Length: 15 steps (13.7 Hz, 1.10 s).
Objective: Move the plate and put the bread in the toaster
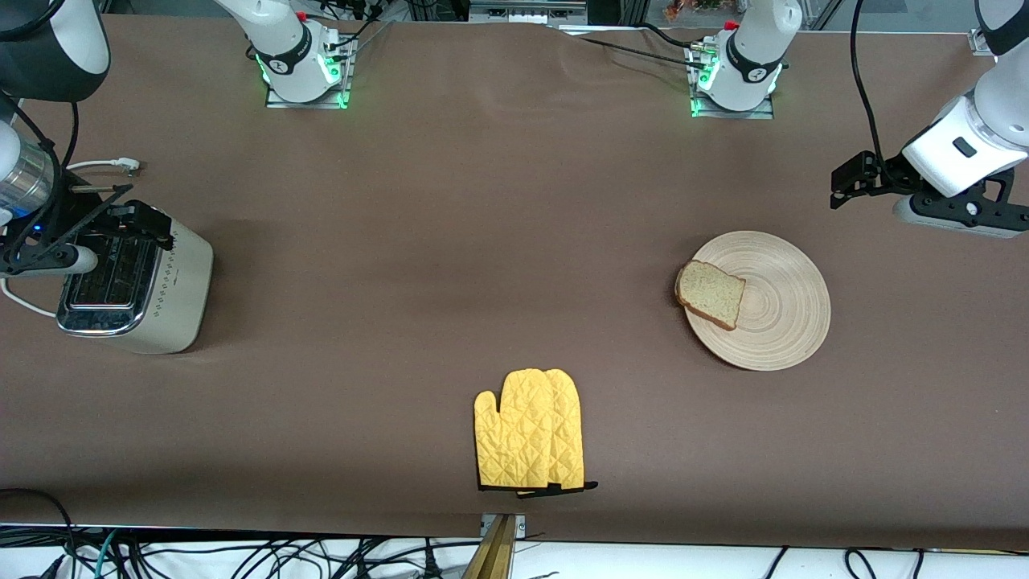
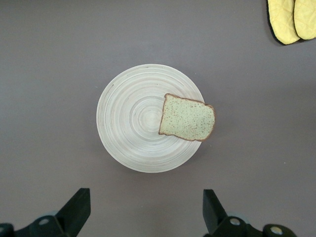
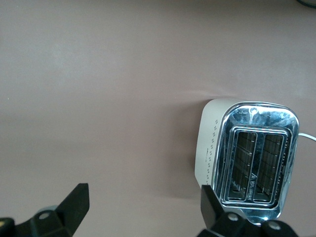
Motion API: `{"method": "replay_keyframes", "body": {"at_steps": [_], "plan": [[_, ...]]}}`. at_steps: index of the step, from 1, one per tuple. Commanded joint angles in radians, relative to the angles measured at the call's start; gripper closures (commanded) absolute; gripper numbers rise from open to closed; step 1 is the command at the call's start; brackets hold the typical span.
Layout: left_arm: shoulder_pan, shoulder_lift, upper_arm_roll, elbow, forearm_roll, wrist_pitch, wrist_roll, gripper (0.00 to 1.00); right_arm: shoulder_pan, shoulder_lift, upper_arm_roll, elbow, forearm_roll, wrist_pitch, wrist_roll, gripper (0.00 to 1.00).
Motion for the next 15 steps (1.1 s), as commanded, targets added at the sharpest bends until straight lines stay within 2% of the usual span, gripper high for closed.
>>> {"method": "replay_keyframes", "body": {"at_steps": [1,15], "plan": [[-0.002,0.001,-0.001,0.012,0.028,-0.004,-0.015,0.00,-0.004,0.010,0.005,0.024,-0.002,-0.008,-0.001,0.00],[0.010,0.006,0.005,0.012,0.016,-0.009,-0.004,0.00,-0.004,0.010,0.005,0.024,-0.002,-0.008,0.001,0.00]]}}
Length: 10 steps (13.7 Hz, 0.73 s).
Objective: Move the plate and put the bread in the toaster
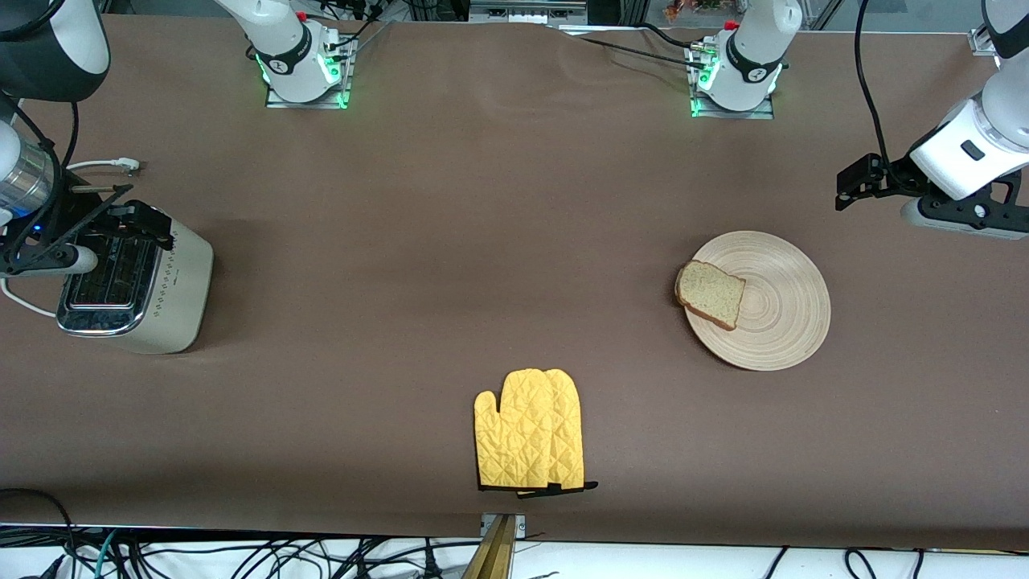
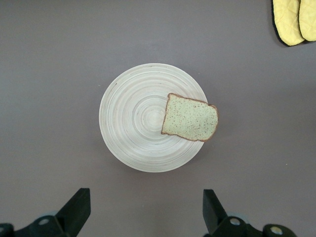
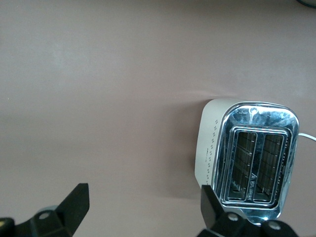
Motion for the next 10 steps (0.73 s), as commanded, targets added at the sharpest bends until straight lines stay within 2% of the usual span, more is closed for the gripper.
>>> {"method": "replay_keyframes", "body": {"at_steps": [1,10], "plan": [[0.008,0.011,-0.003,0.012,0.011,-0.007,-0.003,0.00,-0.004,0.010,0.005,0.024,-0.002,-0.008,0.001,0.00],[0.014,0.053,0.000,0.027,0.017,-0.009,-0.014,0.00,-0.004,0.010,0.005,0.024,-0.004,-0.008,0.001,0.00]]}}
